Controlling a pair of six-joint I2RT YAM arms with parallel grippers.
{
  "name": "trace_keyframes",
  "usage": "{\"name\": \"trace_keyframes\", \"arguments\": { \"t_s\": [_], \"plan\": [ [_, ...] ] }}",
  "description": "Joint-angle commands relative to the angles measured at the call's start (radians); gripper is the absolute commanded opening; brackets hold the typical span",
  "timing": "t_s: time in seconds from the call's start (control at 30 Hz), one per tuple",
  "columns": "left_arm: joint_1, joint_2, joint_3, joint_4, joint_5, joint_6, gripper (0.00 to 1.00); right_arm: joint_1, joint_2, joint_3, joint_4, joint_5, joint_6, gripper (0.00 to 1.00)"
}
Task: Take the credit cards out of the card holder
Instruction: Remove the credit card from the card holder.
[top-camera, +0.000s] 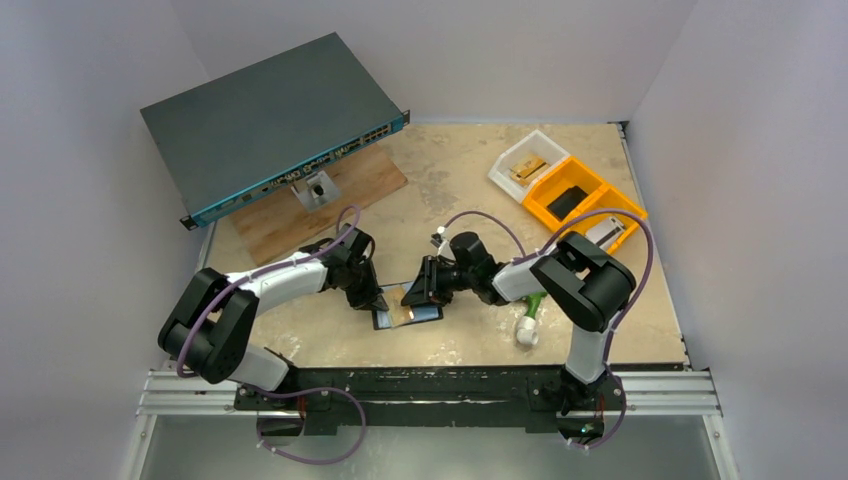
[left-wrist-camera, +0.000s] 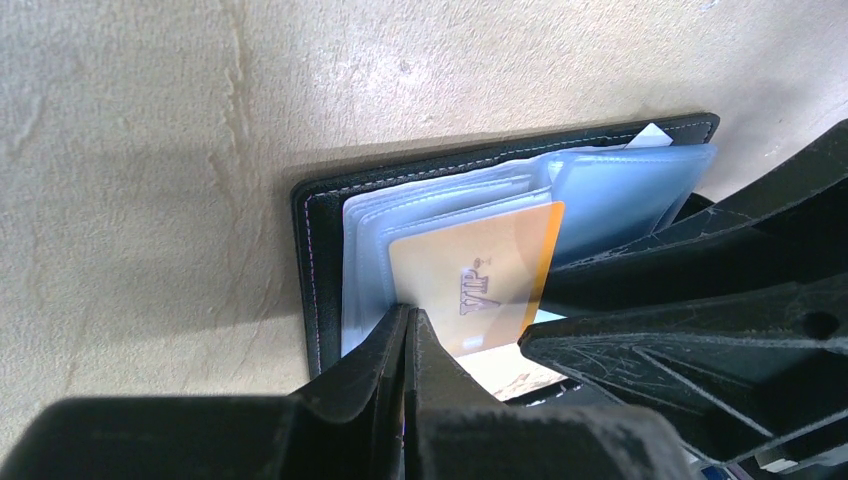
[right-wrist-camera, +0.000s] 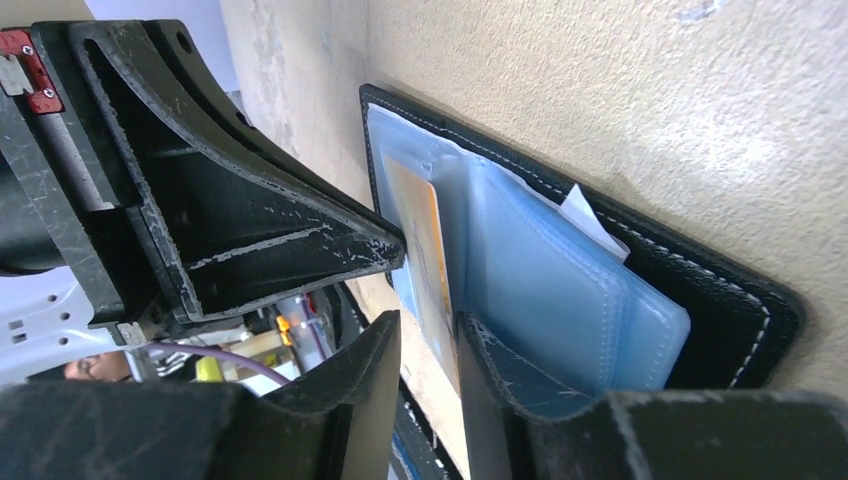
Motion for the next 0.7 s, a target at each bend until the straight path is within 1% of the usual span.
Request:
{"name": "trace_keyframes", "arguments": {
  "t_s": [0.0,0.17,0.33,0.4,0.5,0.67],
  "plan": [
    [-0.004,0.044,-0.031,-0.039,-0.108,0.004,0.0,-0.007,0.025,-0.026,0.178,-0.056,0.078,0.24],
    [-0.004,0.039,-0.034,-0.046,-0.114,0.004,0.0,-0.008,0.032,-0.038,0.205,-0.049,0.092,0.17],
    [-0.004,0.037,-0.033,-0.056,-0.121,0.001,0.0,-0.01,0.032,-0.044,0.202,-0.037,0.09,0.04],
    [-0.003,0.036,-0.034,-0.062,-0.129,0.0,0.0,-0.013,0.027,-0.05,0.201,-0.028,0.09,0.01],
    [-0.003,0.035,-0.034,-0.074,-0.143,0.0,0.0,-0.018,0.012,-0.06,0.185,-0.008,0.085,0.0],
    [0.001,0.035,-0.036,-0.088,-0.156,-0.002,0.0,-0.033,-0.021,-0.06,0.11,0.031,0.044,0.0]
  ]
}}
